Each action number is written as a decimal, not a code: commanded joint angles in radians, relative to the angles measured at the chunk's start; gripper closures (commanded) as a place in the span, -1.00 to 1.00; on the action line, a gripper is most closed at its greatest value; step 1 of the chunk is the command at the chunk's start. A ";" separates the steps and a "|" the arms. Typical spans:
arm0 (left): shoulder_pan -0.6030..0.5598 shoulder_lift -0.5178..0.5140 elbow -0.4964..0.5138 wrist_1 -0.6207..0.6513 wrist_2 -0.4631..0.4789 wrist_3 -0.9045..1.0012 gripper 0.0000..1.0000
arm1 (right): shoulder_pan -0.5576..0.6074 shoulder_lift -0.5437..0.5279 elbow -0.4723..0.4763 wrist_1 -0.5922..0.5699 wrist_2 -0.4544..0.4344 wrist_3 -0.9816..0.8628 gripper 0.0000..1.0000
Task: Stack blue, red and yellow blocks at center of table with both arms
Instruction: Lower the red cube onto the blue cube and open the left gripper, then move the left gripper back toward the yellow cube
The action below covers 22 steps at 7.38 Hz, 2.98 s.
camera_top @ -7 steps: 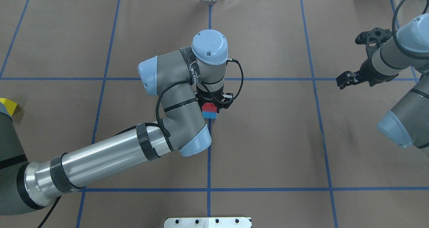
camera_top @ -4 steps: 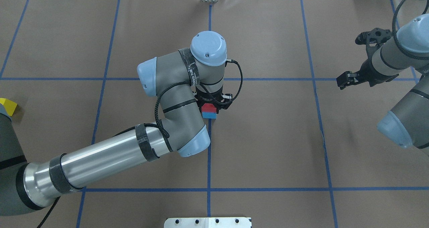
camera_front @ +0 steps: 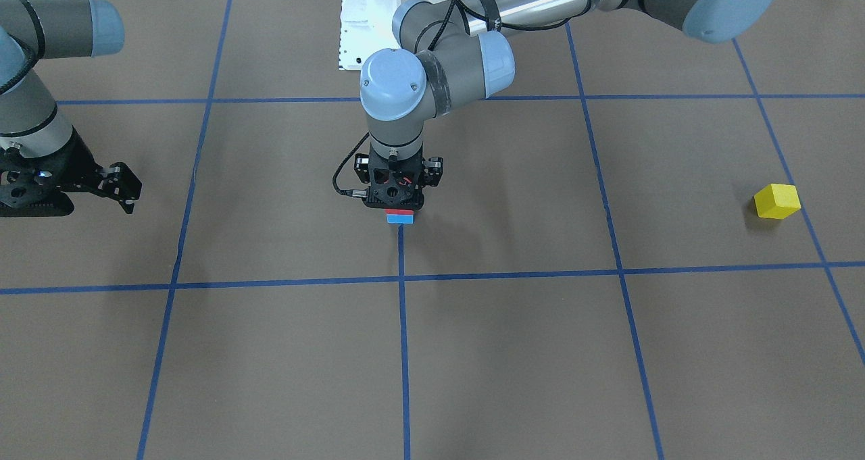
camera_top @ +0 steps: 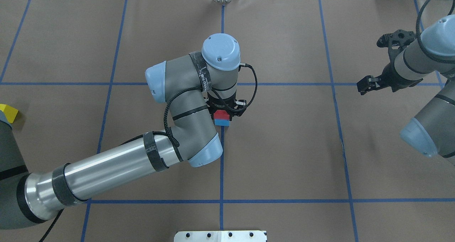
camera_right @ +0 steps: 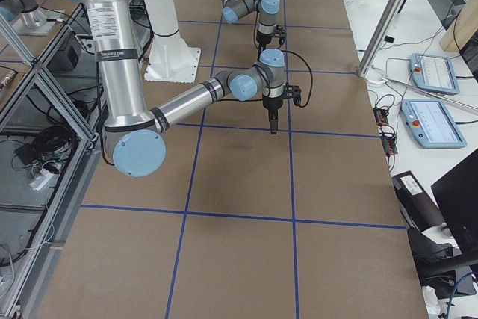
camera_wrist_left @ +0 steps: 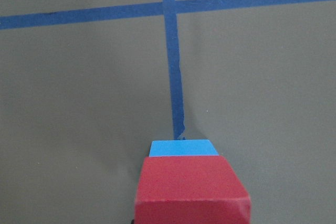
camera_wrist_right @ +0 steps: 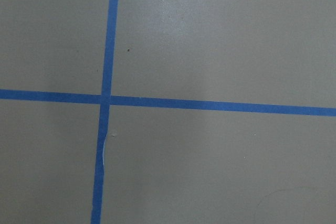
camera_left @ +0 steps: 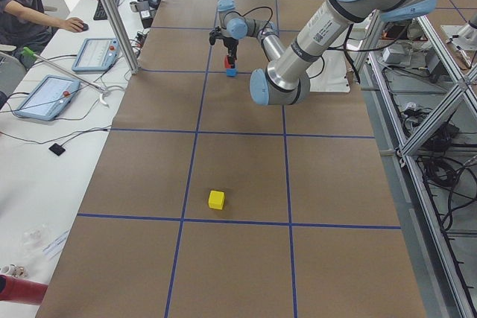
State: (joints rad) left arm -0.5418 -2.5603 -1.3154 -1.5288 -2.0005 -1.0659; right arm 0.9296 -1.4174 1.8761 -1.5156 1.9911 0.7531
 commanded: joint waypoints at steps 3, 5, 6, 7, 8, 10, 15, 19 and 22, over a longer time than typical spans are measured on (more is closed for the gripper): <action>-0.015 0.033 -0.171 0.068 0.002 -0.006 -0.99 | 0.000 0.000 0.000 0.000 0.000 0.000 -1.00; -0.072 0.288 -0.554 0.177 -0.001 0.016 -0.99 | 0.002 -0.002 -0.002 0.000 -0.002 0.000 -1.00; -0.102 0.422 -0.665 0.170 -0.003 0.093 -0.99 | 0.002 0.000 -0.003 0.000 -0.002 0.000 -1.00; -0.191 0.525 -0.694 0.159 -0.009 0.168 -0.99 | 0.005 0.000 -0.003 0.000 -0.002 0.000 -1.00; -0.287 0.626 -0.690 0.130 -0.062 0.322 -0.99 | 0.006 0.000 0.000 0.002 0.000 0.000 -1.00; -0.505 0.799 -0.580 0.037 -0.163 0.664 -0.99 | 0.006 -0.008 0.003 0.029 0.000 0.005 -1.00; -0.707 0.858 -0.133 -0.283 -0.251 0.932 -0.99 | 0.006 -0.008 0.017 0.031 0.002 0.006 -1.00; -0.704 0.864 -0.068 -0.300 -0.253 0.795 -0.99 | 0.006 -0.008 0.021 0.031 0.043 0.006 -1.00; -0.702 0.862 0.016 -0.436 -0.306 0.715 -0.99 | 0.008 -0.024 0.052 0.031 0.060 0.008 -1.00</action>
State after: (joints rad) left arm -1.2447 -1.6969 -1.3320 -1.9139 -2.2702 -0.3183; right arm 0.9369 -1.4290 1.9059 -1.4849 2.0435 0.7597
